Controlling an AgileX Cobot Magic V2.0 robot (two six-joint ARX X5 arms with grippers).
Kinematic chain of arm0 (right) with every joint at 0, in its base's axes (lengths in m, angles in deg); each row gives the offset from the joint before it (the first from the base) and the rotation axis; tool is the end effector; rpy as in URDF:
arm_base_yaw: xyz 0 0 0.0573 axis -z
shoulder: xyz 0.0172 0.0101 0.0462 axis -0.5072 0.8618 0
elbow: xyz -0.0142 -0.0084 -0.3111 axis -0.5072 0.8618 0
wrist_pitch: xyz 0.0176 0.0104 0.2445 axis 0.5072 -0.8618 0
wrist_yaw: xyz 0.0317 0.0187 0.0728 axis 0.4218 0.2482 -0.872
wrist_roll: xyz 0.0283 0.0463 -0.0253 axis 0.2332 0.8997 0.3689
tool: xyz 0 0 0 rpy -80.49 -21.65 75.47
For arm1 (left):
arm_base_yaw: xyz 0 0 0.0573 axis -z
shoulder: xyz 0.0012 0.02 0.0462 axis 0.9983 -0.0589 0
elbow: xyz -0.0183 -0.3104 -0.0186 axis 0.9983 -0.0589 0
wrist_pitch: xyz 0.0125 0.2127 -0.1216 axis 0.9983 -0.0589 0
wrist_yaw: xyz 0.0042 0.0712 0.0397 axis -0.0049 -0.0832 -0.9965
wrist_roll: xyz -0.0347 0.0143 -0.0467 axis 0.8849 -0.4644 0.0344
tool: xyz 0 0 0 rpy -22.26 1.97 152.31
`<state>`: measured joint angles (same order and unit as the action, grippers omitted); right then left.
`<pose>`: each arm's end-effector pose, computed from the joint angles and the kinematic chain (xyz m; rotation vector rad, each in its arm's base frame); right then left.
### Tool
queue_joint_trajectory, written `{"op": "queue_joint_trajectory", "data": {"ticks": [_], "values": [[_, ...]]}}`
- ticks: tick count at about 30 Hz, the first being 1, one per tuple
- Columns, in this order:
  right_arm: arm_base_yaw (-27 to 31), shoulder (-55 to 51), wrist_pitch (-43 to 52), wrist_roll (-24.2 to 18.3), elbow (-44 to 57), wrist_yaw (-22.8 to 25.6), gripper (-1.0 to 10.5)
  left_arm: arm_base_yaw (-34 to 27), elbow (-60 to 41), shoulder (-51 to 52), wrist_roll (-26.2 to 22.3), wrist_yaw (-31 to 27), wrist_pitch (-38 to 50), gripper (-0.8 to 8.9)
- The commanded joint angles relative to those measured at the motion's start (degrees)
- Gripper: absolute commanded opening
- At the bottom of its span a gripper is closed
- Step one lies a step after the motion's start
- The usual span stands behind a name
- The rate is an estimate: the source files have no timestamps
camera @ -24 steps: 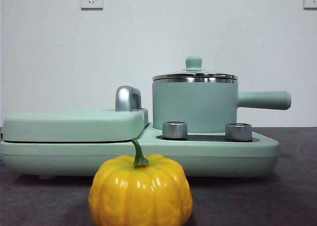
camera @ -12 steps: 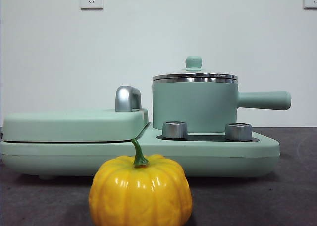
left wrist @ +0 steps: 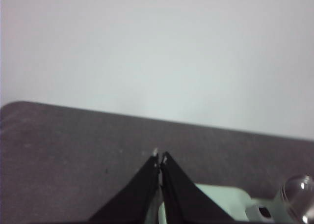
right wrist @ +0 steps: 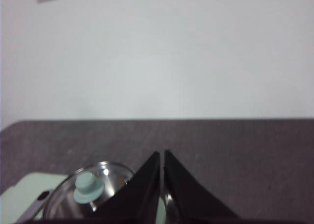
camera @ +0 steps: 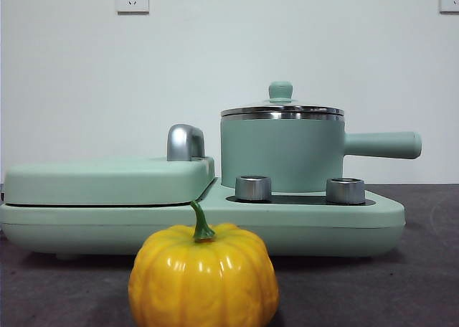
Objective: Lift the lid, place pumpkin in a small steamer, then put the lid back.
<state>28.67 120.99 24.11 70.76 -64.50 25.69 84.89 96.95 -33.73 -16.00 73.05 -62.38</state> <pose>0.0816 0.0129 0.3901 0.1885 0.0809 0.2944 0.0619 -0.0031 0.3888 -0.1906 0.0776 -0.0929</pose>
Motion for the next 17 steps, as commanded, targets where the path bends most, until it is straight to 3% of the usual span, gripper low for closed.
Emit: {"op": "queue_joint_trajectory", "data": {"ticks": [1, 11, 17], "values": [[0.0, 4.0, -0.9, -1.6, -2.7, -1.6, 0.1, 0.0, 4.1, -4.7, -4.4, 2.0, -0.9, 0.09], [-1.0, 14.8, -1.6, -9.8, -7.6, -7.1, 0.1, 2.0, 15.3, -20.3, -13.1, 9.6, -6.0, 0.09], [-5.0, 18.2, -6.0, -17.2, -9.6, -7.1, 0.1, 6.8, 18.4, -26.1, -18.5, 11.1, -7.8, 0.09]]}}
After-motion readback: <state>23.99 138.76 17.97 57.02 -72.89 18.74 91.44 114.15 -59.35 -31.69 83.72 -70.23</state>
